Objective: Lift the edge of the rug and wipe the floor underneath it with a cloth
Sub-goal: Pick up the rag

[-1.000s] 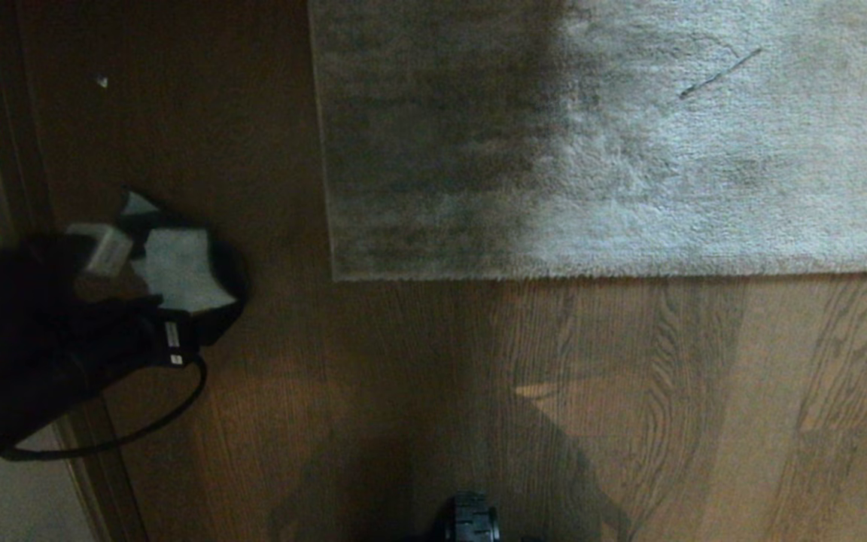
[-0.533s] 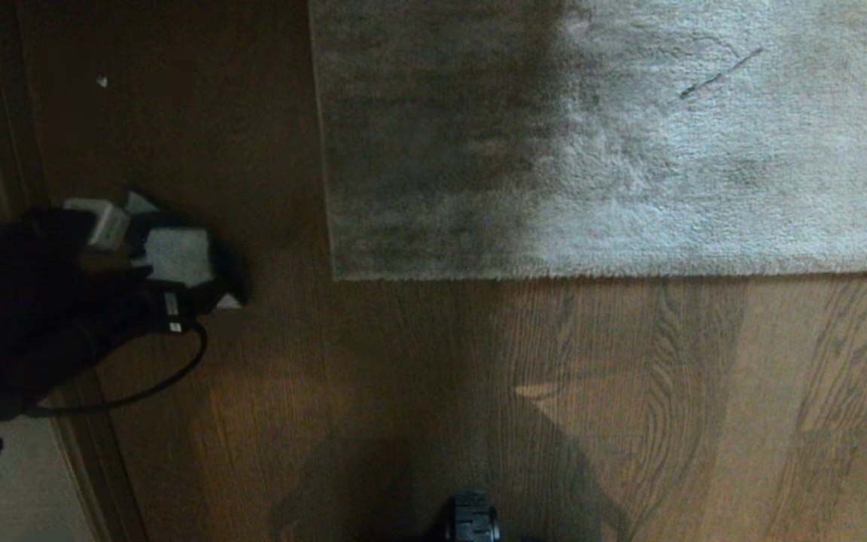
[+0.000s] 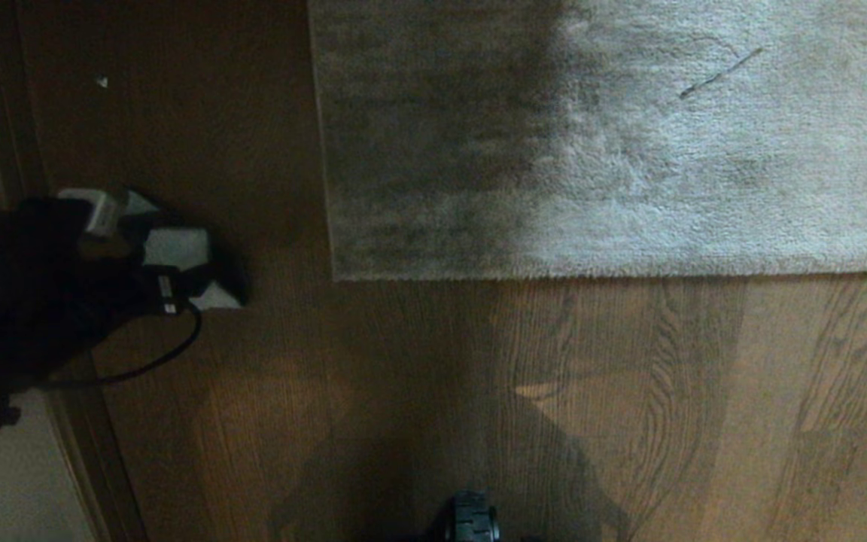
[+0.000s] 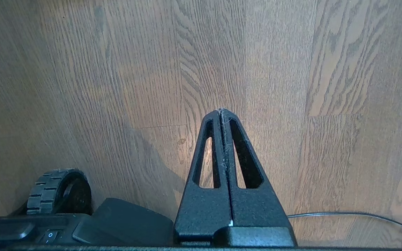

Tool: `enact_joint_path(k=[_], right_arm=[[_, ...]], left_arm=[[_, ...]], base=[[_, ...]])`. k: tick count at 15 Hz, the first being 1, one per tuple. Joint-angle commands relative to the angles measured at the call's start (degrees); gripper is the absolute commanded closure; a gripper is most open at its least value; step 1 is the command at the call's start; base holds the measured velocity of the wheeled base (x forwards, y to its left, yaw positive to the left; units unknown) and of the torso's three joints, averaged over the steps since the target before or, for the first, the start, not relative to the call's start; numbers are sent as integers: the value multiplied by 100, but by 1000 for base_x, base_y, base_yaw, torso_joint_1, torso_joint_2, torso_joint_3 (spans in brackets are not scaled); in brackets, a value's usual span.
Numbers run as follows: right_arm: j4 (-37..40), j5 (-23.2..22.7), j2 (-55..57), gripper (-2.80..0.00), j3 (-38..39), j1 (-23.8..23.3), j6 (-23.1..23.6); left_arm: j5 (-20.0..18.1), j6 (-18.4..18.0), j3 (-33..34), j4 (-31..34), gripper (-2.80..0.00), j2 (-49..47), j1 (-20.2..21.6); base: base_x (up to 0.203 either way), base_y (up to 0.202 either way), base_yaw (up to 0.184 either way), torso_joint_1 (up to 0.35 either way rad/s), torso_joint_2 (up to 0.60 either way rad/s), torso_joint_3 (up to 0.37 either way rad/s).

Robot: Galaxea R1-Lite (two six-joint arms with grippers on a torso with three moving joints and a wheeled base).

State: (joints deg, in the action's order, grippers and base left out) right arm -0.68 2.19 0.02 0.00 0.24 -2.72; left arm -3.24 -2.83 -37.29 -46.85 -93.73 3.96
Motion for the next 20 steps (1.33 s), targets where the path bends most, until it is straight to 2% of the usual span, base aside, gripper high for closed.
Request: enact_joint_path(k=[1, 6, 15, 20], right_arm=[[-2, 0, -2, 0, 0, 2, -1], [-2, 0, -2, 0, 0, 2, -1], [-2, 0, -2, 0, 0, 2, -1], [-2, 0, -2, 0, 0, 2, -1]], left_arm=[[-9, -6, -41, -34, -280, -178, 120], [-10, -7, -89, -106, -280, -409, 166], [-19, 10, -618, -1115, -280, -1213, 132], [-19, -1, -682, -1594, -280, -1592, 122]], base=[[0, 0, 0, 0, 0, 0], [0, 0, 0, 0, 0, 0], [0, 0, 0, 0, 0, 0], [0, 0, 0, 0, 0, 0]])
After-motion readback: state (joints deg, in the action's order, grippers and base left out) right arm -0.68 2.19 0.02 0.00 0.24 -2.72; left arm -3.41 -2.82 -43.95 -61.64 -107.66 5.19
